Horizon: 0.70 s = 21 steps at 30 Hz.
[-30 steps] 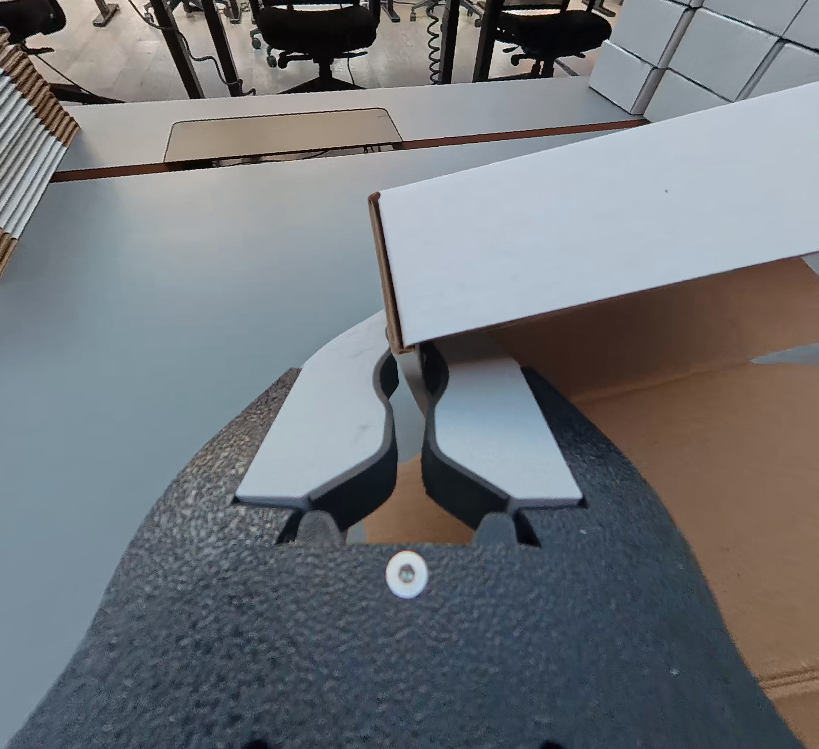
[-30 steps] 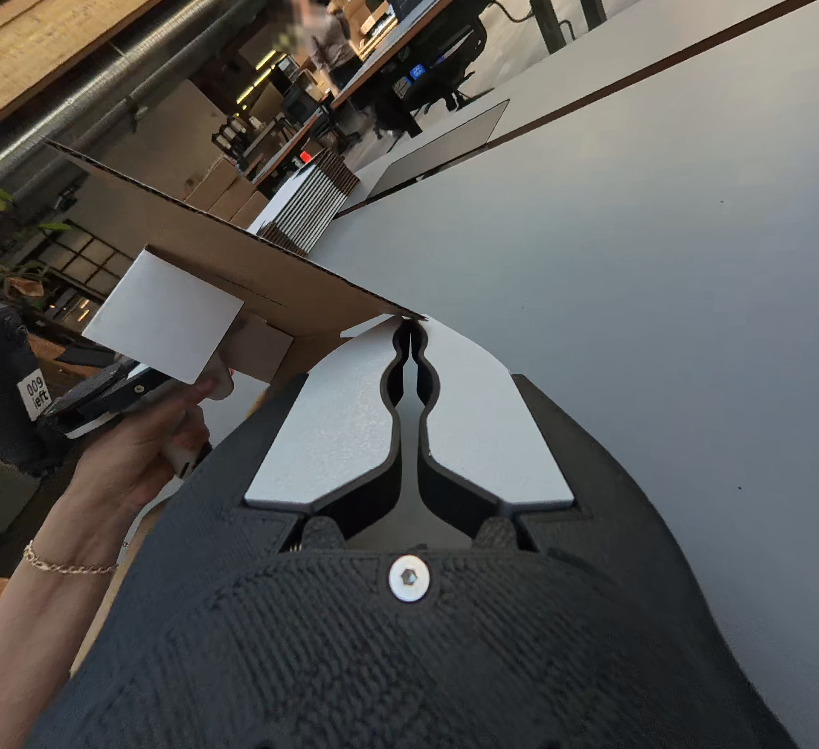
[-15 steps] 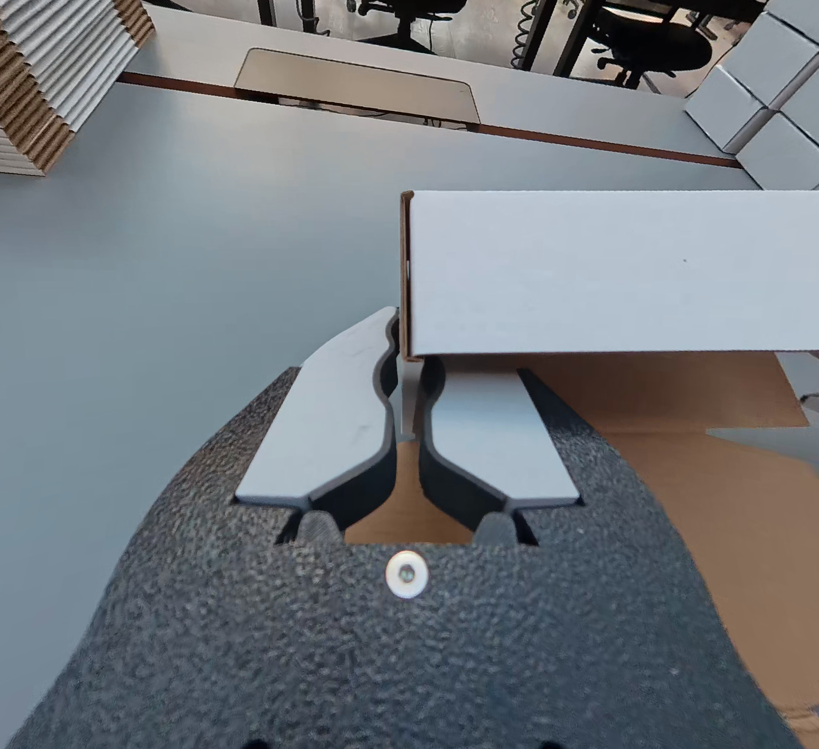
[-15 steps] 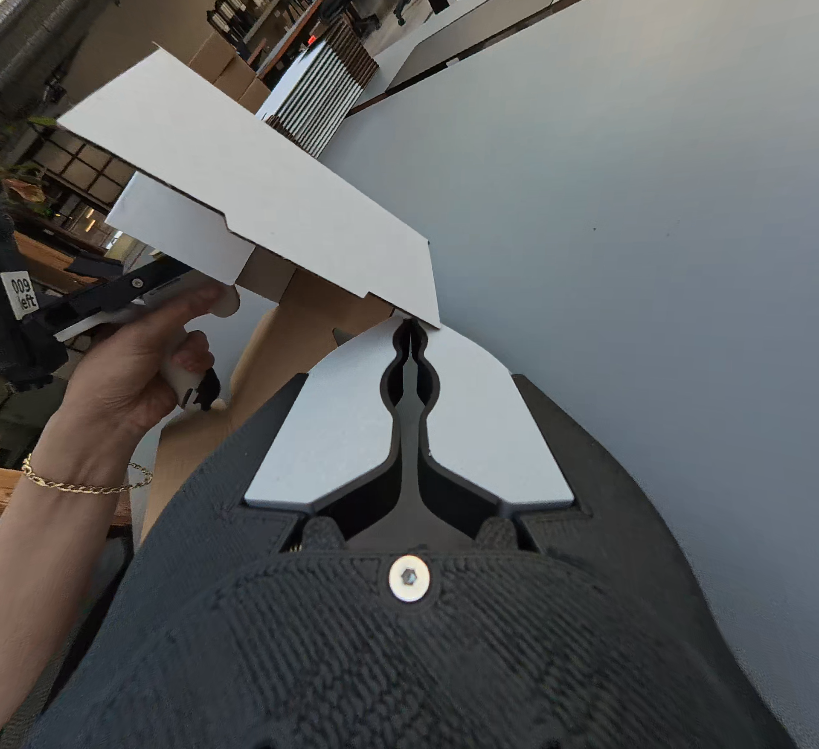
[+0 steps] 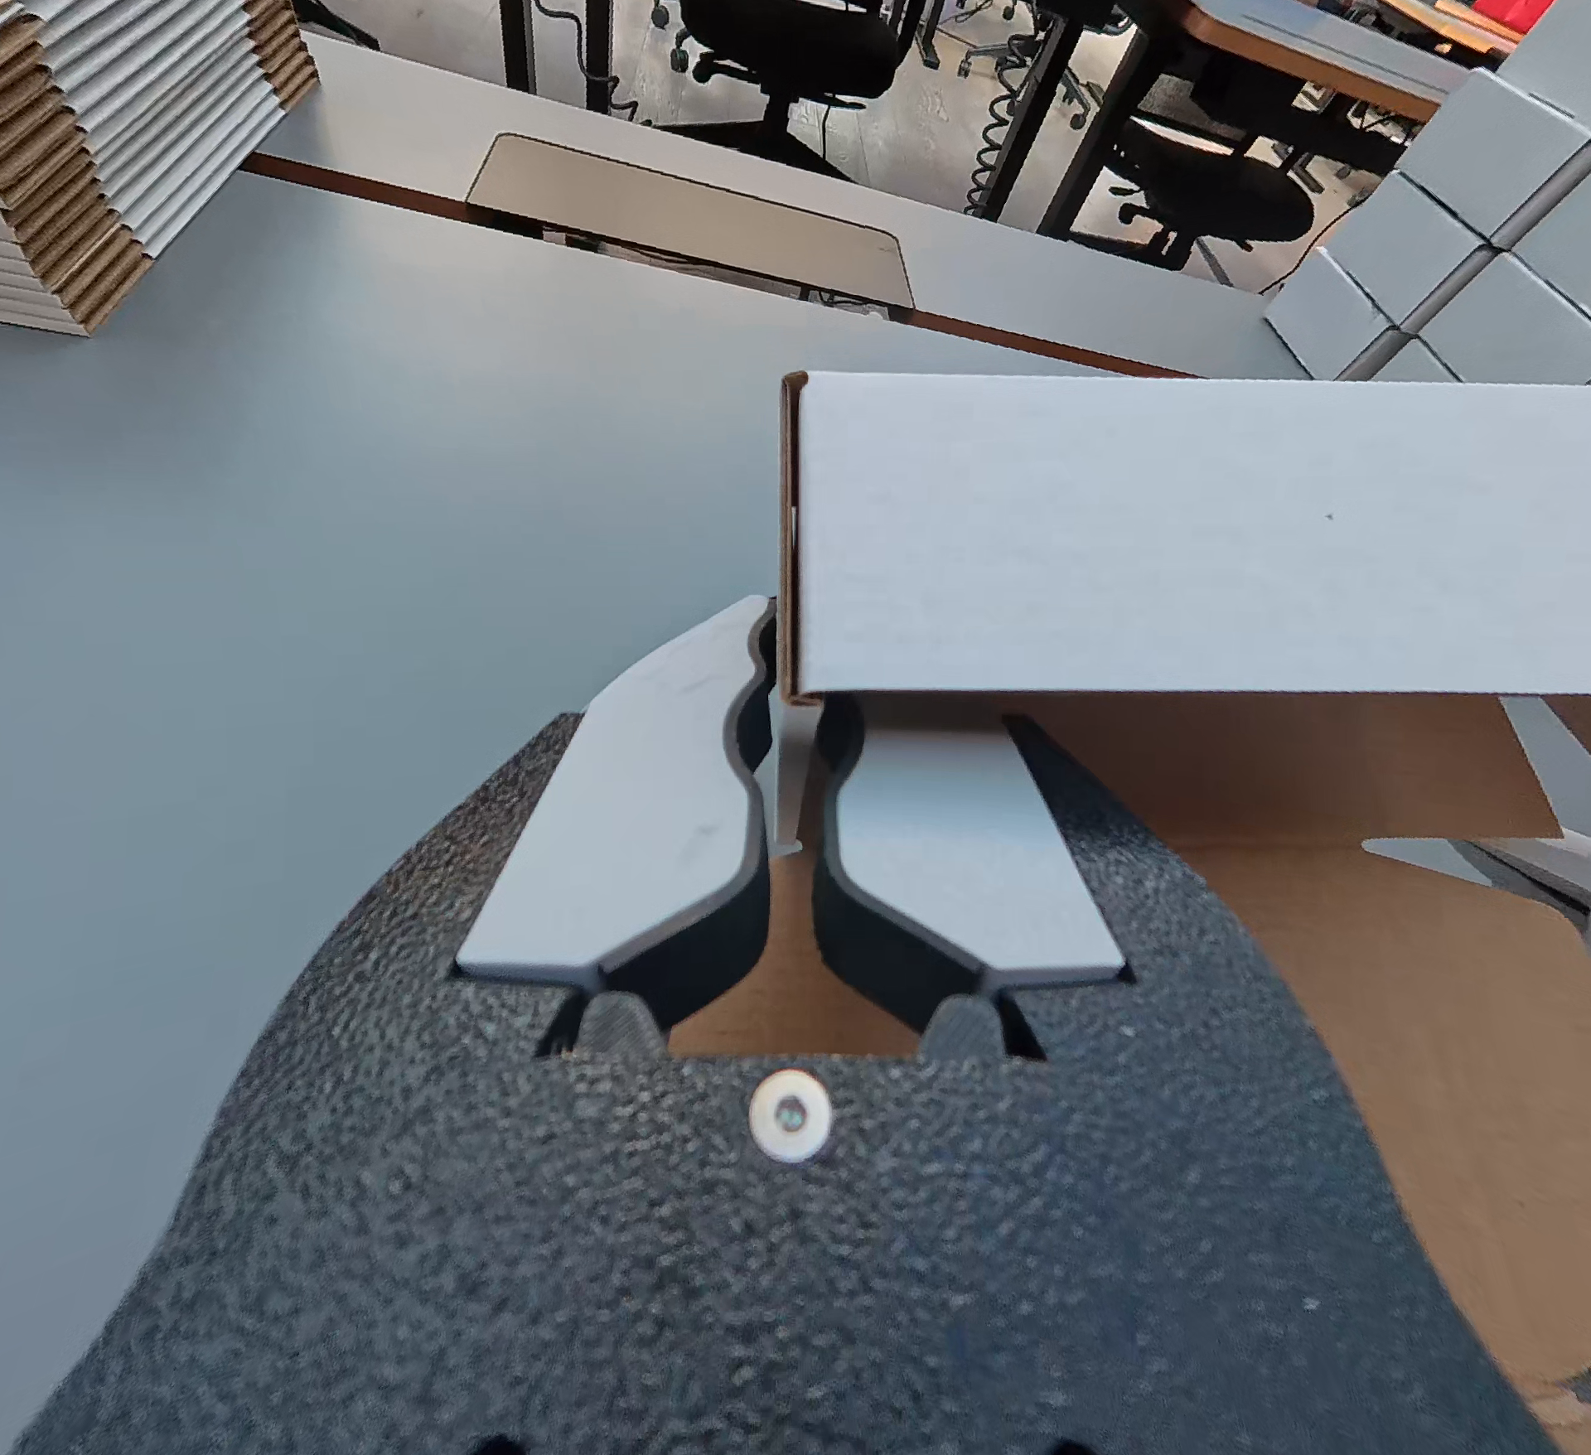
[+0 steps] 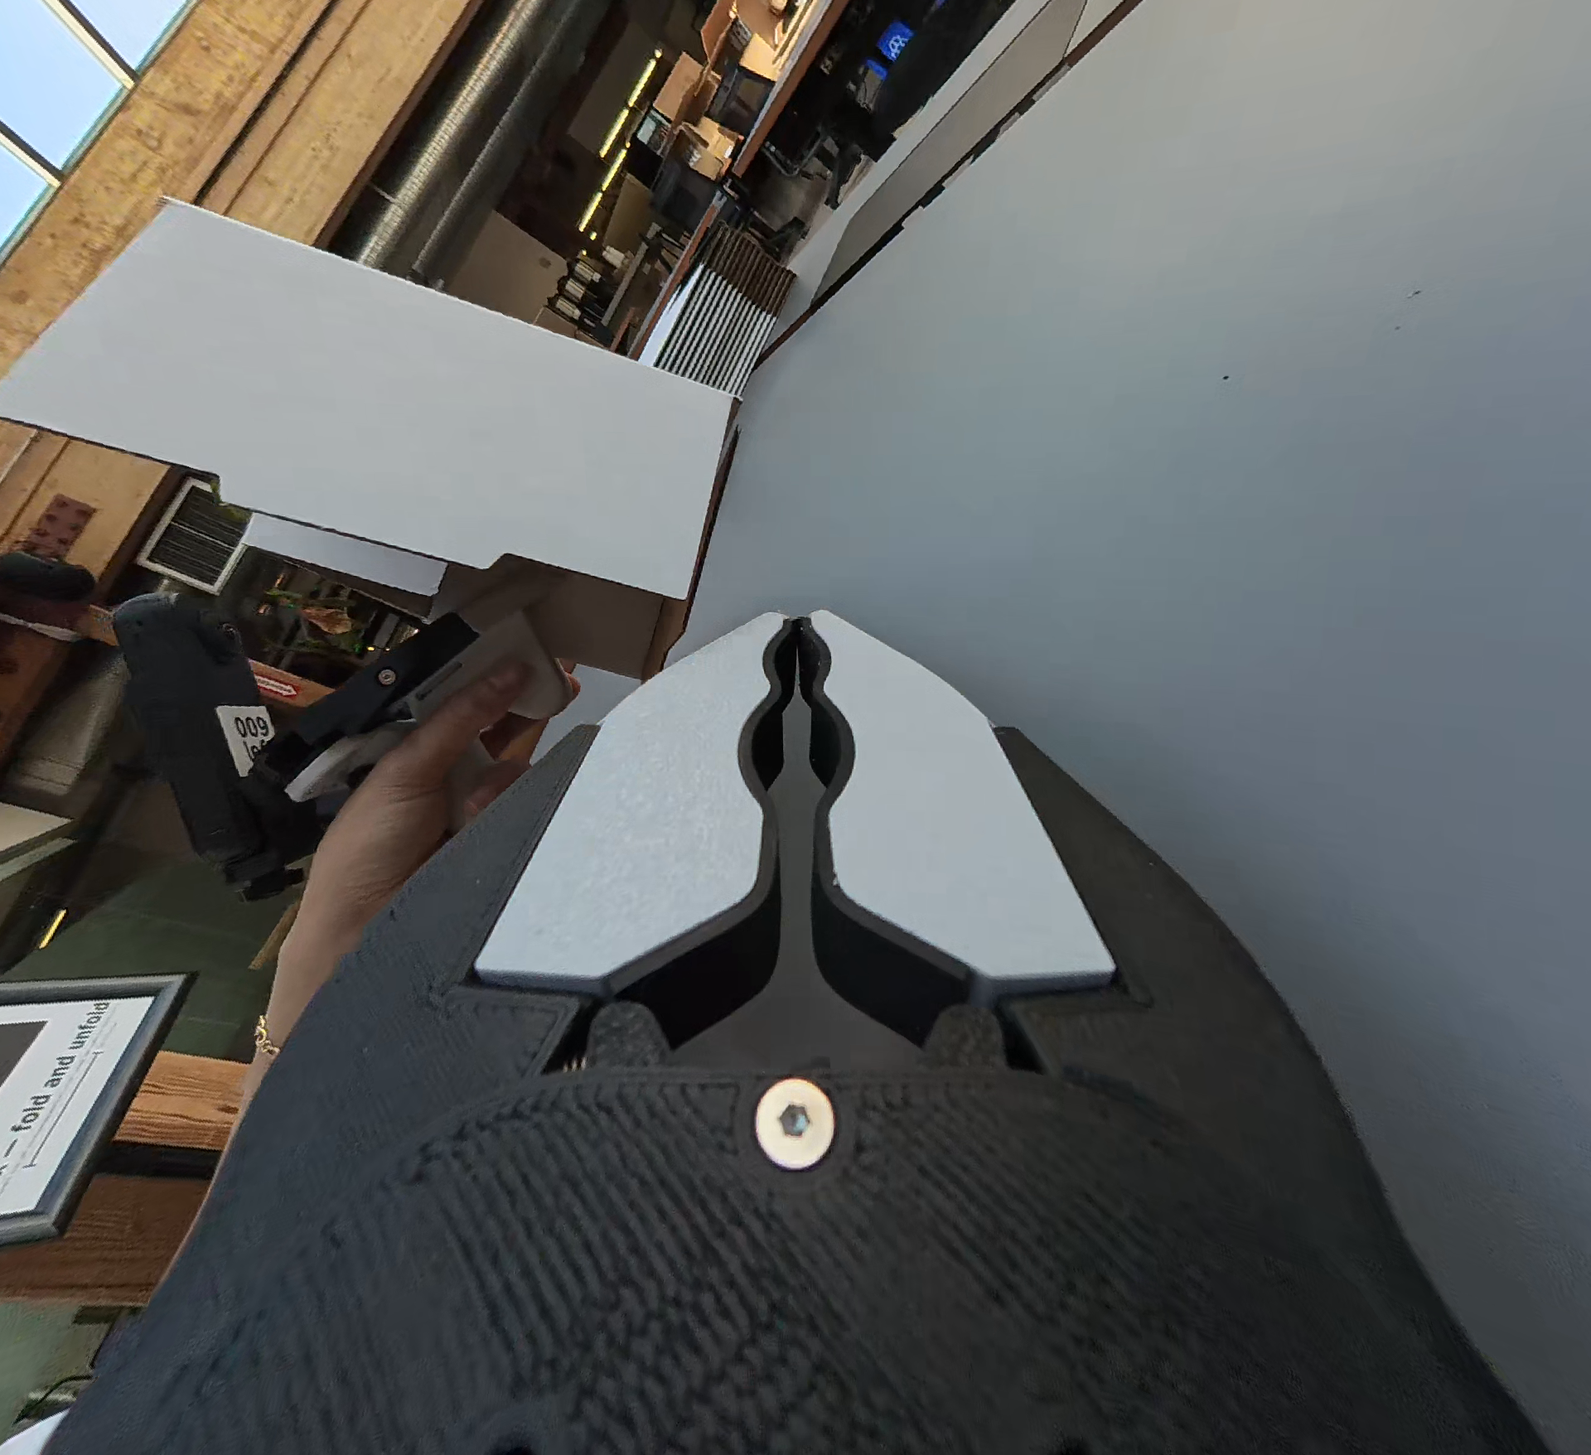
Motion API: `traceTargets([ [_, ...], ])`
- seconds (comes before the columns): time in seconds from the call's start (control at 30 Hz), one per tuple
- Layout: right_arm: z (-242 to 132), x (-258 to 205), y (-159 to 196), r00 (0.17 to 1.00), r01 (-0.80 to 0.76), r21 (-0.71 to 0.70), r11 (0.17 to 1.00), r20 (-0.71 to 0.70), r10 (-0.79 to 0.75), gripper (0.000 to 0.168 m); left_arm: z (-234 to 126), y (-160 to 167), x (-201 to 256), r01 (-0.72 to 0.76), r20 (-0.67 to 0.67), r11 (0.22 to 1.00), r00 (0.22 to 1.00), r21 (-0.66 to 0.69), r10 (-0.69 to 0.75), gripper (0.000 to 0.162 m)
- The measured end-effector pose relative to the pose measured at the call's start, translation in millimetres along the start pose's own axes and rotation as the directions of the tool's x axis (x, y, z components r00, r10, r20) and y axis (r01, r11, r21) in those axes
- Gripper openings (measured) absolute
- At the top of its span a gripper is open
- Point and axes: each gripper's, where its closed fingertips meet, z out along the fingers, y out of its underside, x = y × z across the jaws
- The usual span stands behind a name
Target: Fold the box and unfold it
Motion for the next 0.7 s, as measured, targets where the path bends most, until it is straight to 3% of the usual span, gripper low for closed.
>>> traceTargets([
  [0.03,0.2,-3.8,-1.8,1.0,-0.003,0.02,1.0,0.021,0.002,0.0,0.2,0.9,-0.5,-0.001,0.001,1.0,1.0,-0.001,0.001,0.005],
  [0.4,-1.6,-19.0,-7.3,0.997,0.058,0.136,0.989,0.048,-0.065,0.0,1.0,8.5,-2.6,-0.05,0.024,0.999,0.998,-0.012,0.051,0.005],
  [0.7,-6.6,-20.2,-9.0,0.974,0.223,0.169,0.96,-0.08,-0.212,0.0,2.0,14.2,-1.7,-0.059,0.034,0.998,0.998,-0.016,0.06,0.006],
])
